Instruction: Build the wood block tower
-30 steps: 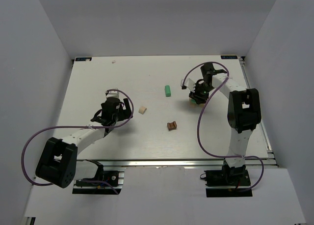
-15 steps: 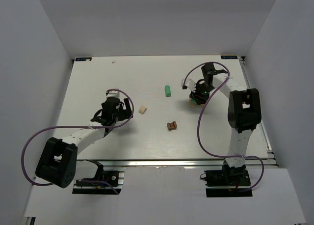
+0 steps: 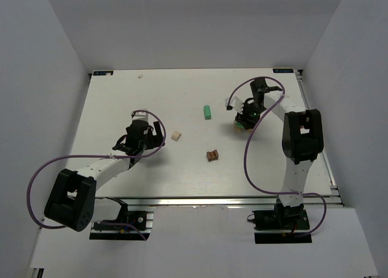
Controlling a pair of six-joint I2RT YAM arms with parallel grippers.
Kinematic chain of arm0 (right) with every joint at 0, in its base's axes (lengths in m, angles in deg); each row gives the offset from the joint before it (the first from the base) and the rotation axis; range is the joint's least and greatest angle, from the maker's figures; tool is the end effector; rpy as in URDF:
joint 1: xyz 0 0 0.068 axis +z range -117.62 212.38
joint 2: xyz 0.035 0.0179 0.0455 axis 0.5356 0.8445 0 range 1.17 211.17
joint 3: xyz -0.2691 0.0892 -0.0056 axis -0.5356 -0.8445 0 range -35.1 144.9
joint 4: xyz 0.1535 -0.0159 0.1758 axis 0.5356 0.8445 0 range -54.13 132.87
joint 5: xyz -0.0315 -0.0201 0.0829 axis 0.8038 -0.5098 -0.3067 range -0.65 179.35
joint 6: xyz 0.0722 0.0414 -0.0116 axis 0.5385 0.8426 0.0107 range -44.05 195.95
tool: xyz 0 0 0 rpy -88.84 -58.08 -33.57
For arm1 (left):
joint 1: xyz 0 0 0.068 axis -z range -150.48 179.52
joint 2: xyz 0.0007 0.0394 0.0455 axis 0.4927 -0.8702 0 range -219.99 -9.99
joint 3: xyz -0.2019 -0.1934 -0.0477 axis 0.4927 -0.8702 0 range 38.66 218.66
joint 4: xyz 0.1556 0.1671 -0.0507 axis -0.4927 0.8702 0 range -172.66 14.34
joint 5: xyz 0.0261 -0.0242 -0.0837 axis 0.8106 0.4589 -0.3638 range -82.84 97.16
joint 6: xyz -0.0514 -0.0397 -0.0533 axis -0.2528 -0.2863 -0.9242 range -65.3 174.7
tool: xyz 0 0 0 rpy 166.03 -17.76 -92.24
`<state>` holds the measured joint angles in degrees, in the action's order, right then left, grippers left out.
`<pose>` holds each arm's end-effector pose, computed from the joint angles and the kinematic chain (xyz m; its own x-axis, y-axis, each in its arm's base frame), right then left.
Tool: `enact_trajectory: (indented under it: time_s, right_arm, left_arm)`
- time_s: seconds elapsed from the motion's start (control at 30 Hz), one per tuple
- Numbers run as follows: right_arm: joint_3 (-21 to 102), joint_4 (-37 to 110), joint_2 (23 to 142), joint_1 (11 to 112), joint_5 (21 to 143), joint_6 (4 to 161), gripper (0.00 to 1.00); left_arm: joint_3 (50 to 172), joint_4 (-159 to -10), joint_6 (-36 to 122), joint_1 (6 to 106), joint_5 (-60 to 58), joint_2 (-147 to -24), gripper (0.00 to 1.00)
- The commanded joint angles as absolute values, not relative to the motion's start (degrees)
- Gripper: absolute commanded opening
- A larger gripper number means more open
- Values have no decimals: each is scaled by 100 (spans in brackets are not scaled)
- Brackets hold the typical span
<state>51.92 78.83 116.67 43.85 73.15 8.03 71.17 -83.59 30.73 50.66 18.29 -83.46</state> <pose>0.3903 0.1001 0.1746 -0.0917 -0.9266 -0.3648 -0.9654 0.1725 -0.1954 0.2436 -0.0791 0.1873 -0.6360 -0.1814 -0.7500 -0.0464 0.9792 -0.1975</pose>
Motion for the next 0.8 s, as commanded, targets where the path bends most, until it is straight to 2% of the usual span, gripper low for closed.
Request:
enact_trajectory:
  time_s: [0.0, 0.77]
  right_arm:
    - [5103, 7824, 11551, 4319, 7354, 590, 54]
    - [5165, 7657, 11525, 4240, 7283, 730, 55]
  left_arm:
    - [7206, -8451, 3132, 5044, 1744, -8329, 98]
    - [7206, -8477, 3123, 5044, 1674, -8381, 98]
